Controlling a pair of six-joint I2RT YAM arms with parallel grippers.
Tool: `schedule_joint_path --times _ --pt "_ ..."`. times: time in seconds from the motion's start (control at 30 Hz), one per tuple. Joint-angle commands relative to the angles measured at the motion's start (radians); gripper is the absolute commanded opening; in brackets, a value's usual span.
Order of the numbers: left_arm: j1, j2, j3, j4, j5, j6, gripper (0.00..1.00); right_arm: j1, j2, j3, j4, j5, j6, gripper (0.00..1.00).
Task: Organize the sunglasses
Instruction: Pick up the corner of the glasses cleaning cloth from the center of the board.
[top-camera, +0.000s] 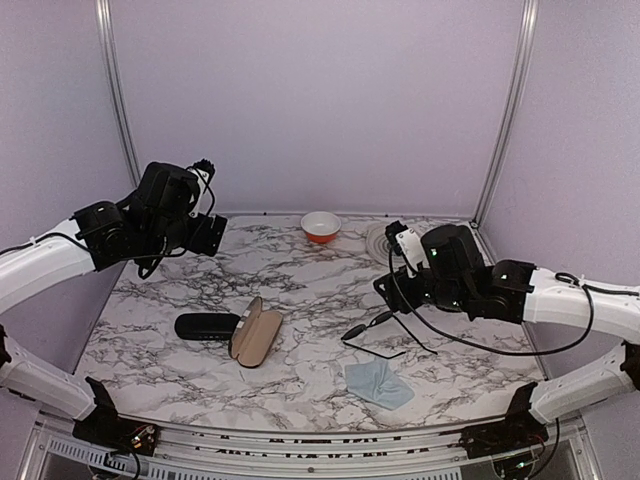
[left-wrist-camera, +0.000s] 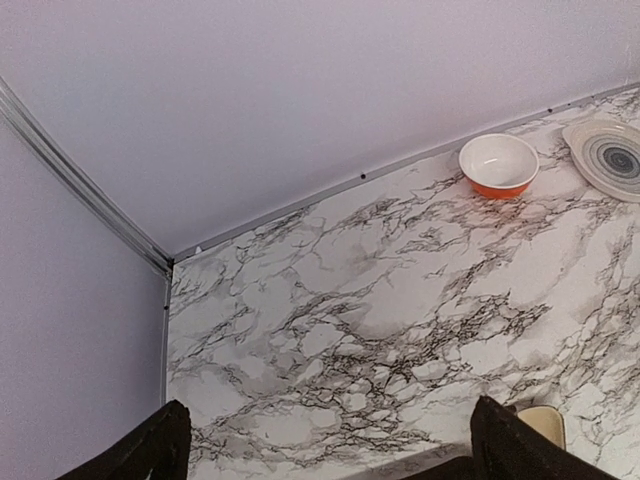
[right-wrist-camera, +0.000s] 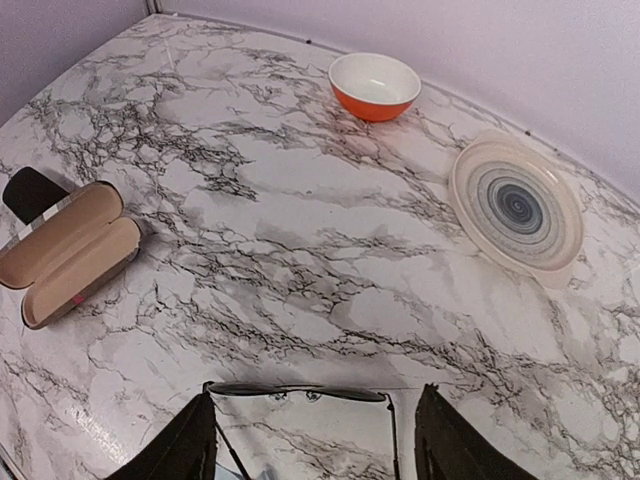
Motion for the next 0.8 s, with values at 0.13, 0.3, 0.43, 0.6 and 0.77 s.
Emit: schedule_joint_path --times 0.13,0.3,0.43,0.6,0.77 --pt "0.077 -0.112 -0.138 0.200 0.110 0.007 0.98 -0.004 -0.101 -0.093 0.125 -0.061 -0.133 0.64" --pt "0.077 -0.154 -0.189 0.251 0.107 0.041 0.98 -0.004 -0.142 -0.196 0.219 -0.277 -0.242 0.57" --pt "0.078 -0.156 -0.200 0.260 0.127 0.053 0.98 0.007 -0.147 -0.228 0.266 -0.349 -0.287 0.56" --pt "0.078 -0.158 -0.206 0.260 0.146 0.065 0.98 0.066 -0.087 -0.202 0.249 -0.441 -0.288 0.54" --pt "0.078 -0.166 -0.214 0.263 0.153 0.069 0.97 0.170 0.063 -0.138 0.150 -0.444 -0.307 0.51"
